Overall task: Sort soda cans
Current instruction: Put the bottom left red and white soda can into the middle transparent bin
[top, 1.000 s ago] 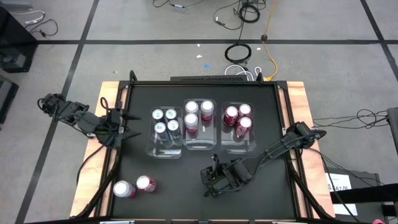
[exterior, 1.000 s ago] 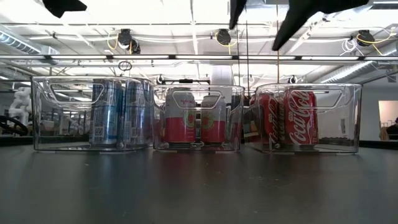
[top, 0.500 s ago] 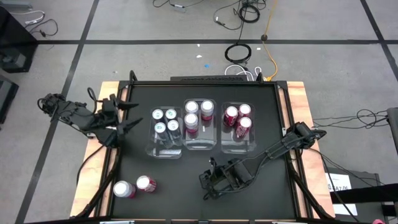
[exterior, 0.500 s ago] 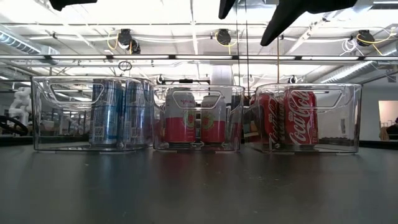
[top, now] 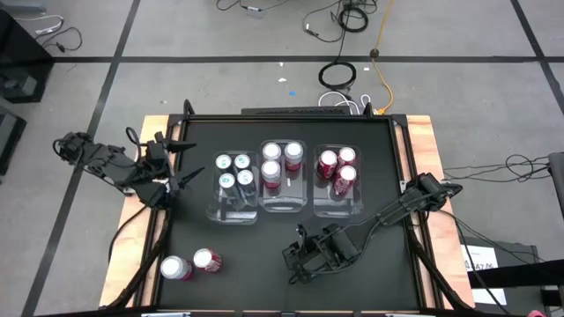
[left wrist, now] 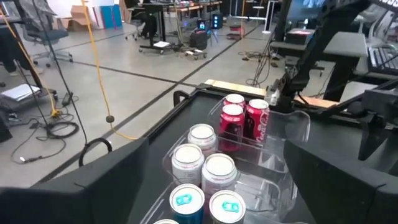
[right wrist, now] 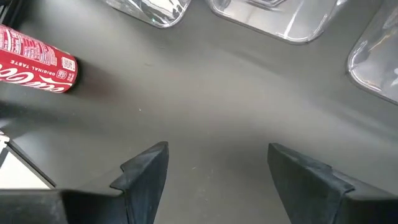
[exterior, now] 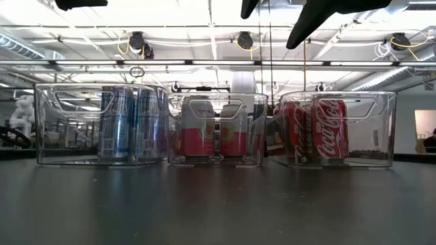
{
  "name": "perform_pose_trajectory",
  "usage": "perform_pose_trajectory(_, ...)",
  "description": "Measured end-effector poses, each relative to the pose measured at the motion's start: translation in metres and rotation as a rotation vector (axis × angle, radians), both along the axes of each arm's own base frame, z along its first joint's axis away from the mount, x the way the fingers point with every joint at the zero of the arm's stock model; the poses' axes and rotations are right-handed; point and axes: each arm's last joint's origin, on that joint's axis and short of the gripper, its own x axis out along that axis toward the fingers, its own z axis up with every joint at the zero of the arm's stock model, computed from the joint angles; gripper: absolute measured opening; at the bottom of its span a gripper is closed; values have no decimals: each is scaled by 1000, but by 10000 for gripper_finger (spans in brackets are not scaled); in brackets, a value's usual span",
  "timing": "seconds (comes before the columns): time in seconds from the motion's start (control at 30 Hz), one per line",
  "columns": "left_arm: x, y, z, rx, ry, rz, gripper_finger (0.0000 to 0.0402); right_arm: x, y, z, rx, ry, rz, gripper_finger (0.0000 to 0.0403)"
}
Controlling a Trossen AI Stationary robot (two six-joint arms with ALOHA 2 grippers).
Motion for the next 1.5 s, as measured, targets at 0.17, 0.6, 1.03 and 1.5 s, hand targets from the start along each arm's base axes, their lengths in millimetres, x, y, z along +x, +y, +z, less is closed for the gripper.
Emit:
perform_pose_trajectory(0.17,8,-6,-2,-45,18,-61,383,0,0,0,-8,2,11,265)
perform_pose_trajectory(0.6,13,-15,0,-391,27,-171,366,0,0,0,-65,26,117,265)
perform_pose_trajectory(1.03,51,-62,22,-499,576,-185,366,0,0,0,-136,60,255,265)
perform_pose_trajectory(1.5,13,-107,15,-720,810,-169,366,0,0,0,-171,77,338,265)
